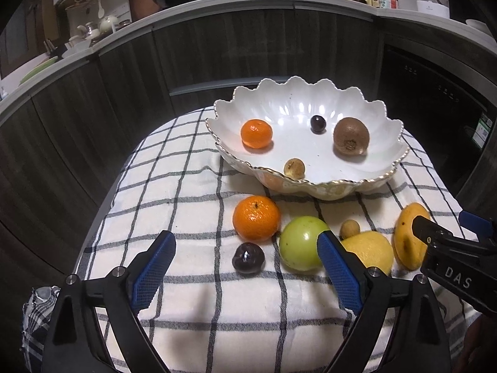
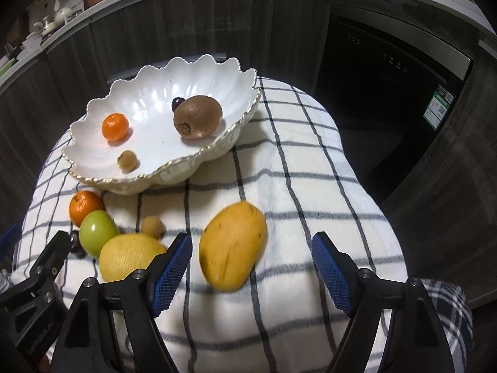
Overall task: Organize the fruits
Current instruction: 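Move both open grippers back toward the remaining fruits on the cloth, then close the right gripper on the yellow mango while the left gripper closes on the lemon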
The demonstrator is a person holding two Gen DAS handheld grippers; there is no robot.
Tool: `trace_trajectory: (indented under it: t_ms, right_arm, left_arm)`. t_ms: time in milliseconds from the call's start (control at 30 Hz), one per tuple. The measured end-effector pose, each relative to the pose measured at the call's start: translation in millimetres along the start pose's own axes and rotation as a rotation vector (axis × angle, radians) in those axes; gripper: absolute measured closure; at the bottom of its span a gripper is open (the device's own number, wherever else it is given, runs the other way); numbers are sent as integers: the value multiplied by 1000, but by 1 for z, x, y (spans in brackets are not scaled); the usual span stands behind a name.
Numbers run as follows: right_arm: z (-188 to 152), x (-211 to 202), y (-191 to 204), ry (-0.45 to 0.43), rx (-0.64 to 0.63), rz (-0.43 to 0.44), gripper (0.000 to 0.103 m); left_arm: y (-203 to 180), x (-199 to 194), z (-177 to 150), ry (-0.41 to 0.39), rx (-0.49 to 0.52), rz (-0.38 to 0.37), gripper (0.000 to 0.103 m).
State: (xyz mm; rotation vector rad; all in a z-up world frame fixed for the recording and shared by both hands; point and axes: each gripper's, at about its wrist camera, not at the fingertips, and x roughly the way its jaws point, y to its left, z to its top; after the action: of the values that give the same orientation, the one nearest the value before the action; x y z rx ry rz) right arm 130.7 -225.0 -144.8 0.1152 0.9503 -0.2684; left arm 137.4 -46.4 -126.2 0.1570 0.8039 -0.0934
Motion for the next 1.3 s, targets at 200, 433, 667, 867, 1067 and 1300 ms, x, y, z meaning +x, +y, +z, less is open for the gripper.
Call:
trace_trajectory:
  t_ms: [200, 433, 667, 867, 1067, 1300]
  right_arm:
    - [2, 17, 5, 24, 9, 7, 23]
    - [-3, 34, 14, 47, 6, 9, 24]
    - [-3, 35, 15, 26, 12, 52, 35]
    - [-3, 36, 11, 40, 18, 53, 42]
    - [-1, 38, 11, 57, 4, 64, 46]
    - [-2, 34, 14, 52, -11, 87, 47]
  left_arm:
    - [6, 8, 1, 4, -9, 24, 10]
    - [12, 16, 0, 24, -24, 31, 10]
    - [14, 19, -1, 31, -27, 25, 10]
    - [12, 17, -1, 22, -18, 24, 10]
    - [10, 16, -1, 23, -15, 21, 10]
    - [10, 17, -3, 27, -12, 19, 10]
